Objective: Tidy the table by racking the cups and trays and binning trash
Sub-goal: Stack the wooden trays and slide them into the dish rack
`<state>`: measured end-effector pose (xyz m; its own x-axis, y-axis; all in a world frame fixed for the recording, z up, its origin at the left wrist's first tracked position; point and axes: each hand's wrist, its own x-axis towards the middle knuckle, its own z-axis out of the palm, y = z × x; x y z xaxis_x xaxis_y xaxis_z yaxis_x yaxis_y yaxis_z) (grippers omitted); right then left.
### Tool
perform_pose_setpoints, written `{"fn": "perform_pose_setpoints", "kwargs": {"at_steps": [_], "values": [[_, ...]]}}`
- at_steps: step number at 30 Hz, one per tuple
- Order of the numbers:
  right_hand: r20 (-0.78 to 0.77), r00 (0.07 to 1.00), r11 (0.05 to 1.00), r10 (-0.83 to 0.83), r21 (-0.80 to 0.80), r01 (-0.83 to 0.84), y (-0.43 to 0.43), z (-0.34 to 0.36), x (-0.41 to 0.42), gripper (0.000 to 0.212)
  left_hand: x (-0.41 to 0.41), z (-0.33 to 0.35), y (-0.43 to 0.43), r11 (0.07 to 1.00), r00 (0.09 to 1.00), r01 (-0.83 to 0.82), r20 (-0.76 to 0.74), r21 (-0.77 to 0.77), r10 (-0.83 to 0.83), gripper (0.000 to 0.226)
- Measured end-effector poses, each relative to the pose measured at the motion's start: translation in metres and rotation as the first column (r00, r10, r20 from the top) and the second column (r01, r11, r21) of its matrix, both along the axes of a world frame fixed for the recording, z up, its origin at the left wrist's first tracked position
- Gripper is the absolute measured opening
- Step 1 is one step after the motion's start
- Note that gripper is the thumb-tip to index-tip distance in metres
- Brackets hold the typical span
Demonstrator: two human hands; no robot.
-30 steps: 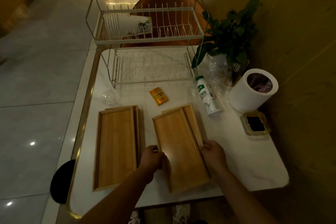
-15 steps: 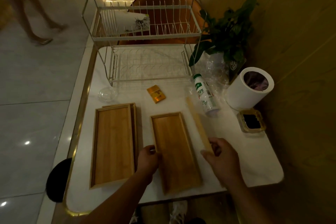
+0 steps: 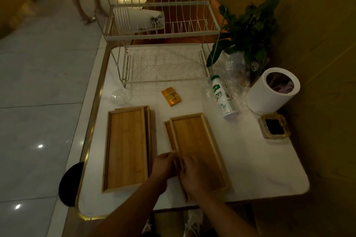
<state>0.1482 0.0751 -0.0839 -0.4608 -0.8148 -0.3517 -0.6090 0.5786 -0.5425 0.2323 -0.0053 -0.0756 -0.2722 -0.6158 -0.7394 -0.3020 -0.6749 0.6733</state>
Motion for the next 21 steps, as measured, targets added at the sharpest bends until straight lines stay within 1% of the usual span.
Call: {"fn": "perform_pose_setpoints", "kwargs": {"at_steps": [2,3,4,5,6,7,8,9,10,11,12,14,16,19,21], "values": [[0.162,0.985,0.998,-0.058,-0.027,0.063,0.004,0.003,-0.008,0.033,-0.001,-0.002,0.001,1.0,1.0,0.012,0.003,-0.026,-0.012,0.027],[0.19,0.976,0.993,-0.106,-0.036,0.114,0.008,0.005,-0.015,0.035,-0.001,-0.002,0.001,0.999,1.0,0.019,0.002,-0.028,-0.019,0.025],[0.134,0.976,0.983,-0.169,-0.053,0.178,0.012,0.006,-0.026,0.038,-0.001,-0.001,0.0,0.999,1.0,0.026,0.001,-0.026,-0.026,0.023],[-0.007,0.974,0.972,-0.226,-0.065,0.225,0.016,0.005,-0.04,0.04,-0.001,-0.002,0.0,0.999,0.999,0.037,0.005,-0.026,-0.037,0.021],[-0.14,0.952,0.962,-0.271,-0.07,0.264,0.02,0.005,-0.055,0.042,-0.002,-0.002,-0.001,0.998,0.999,0.051,0.015,-0.033,-0.051,0.021],[-0.191,0.935,0.954,-0.299,-0.041,0.296,0.022,0.006,-0.067,0.046,-0.002,-0.003,0.0,0.997,0.998,0.064,0.029,-0.046,-0.063,0.02],[-0.181,0.936,0.951,-0.3,0.021,0.309,0.021,0.006,-0.077,0.051,-0.003,-0.002,0.001,0.995,0.997,0.073,0.042,-0.062,-0.071,0.02],[-0.137,0.95,0.951,-0.281,0.097,0.295,0.018,0.004,-0.084,0.054,-0.003,-0.002,0.002,0.994,0.996,0.078,0.045,-0.076,-0.075,0.019],[-0.098,0.965,0.952,-0.243,0.168,0.257,0.014,0.002,-0.088,0.054,-0.004,-0.001,0.003,0.993,0.996,0.079,0.042,-0.086,-0.075,0.018],[-0.072,0.975,0.952,-0.212,0.208,0.223,0.01,0.001,-0.09,0.052,-0.004,-0.001,0.004,0.993,0.997,0.076,0.041,-0.092,-0.073,0.017],[-0.045,0.978,0.956,-0.203,0.208,0.208,0.006,0.0,-0.091,0.049,-0.005,-0.001,0.004,0.992,0.996,0.077,0.049,-0.096,-0.072,0.017],[0.011,0.979,0.969,-0.203,0.145,0.199,0.003,-0.004,-0.088,0.045,-0.006,-0.001,0.003,0.99,0.993,0.094,0.083,-0.108,-0.085,0.019],[0.017,0.982,0.978,-0.186,0.099,0.184,0.004,-0.008,-0.082,0.045,-0.006,-0.001,0.003,0.986,0.99,0.116,0.094,-0.122,-0.104,0.025],[-0.013,0.969,0.968,-0.246,0.049,0.246,0.007,-0.012,-0.068,0.049,-0.006,-0.002,0.004,0.981,0.987,0.134,0.105,-0.141,-0.12,0.033],[0.007,0.958,0.957,-0.288,0.032,0.287,0.008,-0.013,-0.063,0.049,-0.006,-0.003,0.004,0.981,0.985,0.135,0.126,-0.141,-0.118,0.035]]}}
